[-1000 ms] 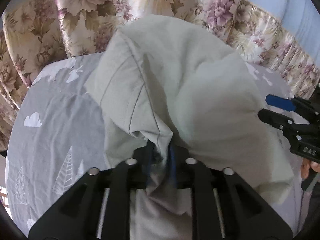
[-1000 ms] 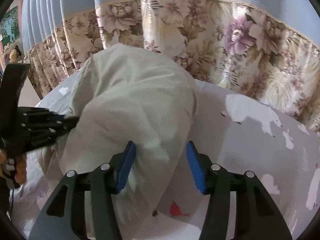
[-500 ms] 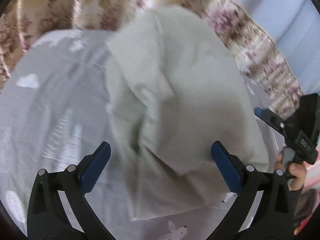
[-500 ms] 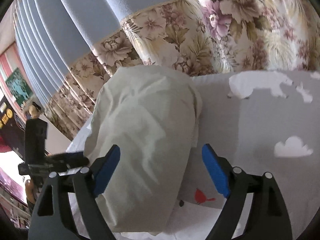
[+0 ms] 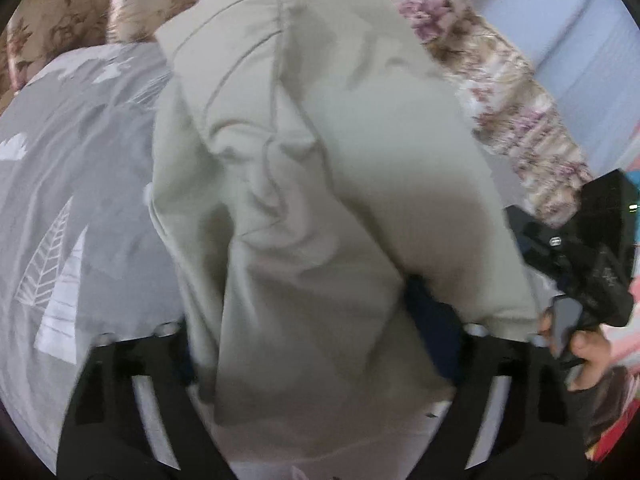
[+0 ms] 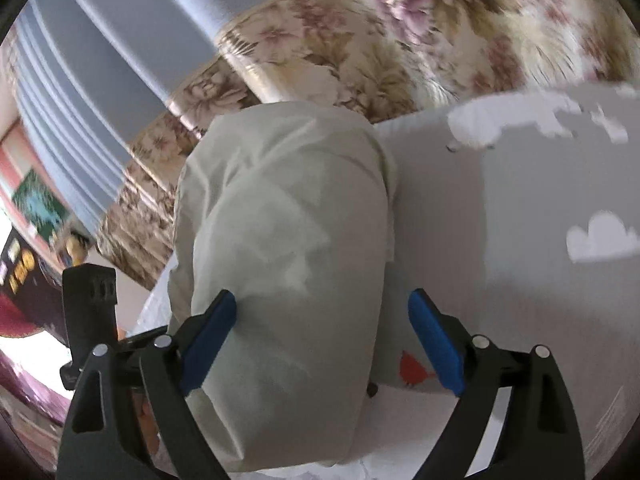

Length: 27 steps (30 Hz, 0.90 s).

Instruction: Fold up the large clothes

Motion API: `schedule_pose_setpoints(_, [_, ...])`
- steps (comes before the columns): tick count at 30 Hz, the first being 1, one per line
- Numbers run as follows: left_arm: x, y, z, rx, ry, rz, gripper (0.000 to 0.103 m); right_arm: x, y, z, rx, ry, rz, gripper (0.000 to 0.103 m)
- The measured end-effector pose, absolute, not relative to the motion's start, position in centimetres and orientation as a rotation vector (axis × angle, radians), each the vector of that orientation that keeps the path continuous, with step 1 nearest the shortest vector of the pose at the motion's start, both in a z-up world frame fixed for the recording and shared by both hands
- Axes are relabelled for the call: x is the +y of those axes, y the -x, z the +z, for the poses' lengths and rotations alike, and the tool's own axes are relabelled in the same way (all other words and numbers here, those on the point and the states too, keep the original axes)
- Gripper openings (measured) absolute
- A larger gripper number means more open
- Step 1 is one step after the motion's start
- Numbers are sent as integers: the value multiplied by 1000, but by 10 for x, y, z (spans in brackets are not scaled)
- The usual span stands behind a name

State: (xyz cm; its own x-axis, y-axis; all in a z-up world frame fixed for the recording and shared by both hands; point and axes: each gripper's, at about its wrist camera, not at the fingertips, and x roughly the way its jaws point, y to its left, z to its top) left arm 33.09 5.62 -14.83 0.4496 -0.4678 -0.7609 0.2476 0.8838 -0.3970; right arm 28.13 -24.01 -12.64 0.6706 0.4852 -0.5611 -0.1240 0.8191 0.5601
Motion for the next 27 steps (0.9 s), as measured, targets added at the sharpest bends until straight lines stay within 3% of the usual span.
schedule_pose_setpoints(7, [59, -334, -148, 1015, 192, -468, 57, -224, -287, -134, 788, -489, 396, 88])
schedule_pose_setpoints(17, [50, -332, -145, 996, 86, -401, 55, -200, -299, -145, 800, -467, 490, 87])
schedule_pose_setpoints(21, [54, -329, -143, 976, 100, -382, 48, -196, -302, -141, 783, -423, 537, 67])
schedule_pose_setpoints(25, [49, -318, -132, 920, 61, -323, 28, -187, -289, -118, 730, -274, 518, 53])
schedule_pose_setpoints(27, [50, -309, -119, 892, 90, -319, 24, -188, -279, -100, 676, -221, 505, 46])
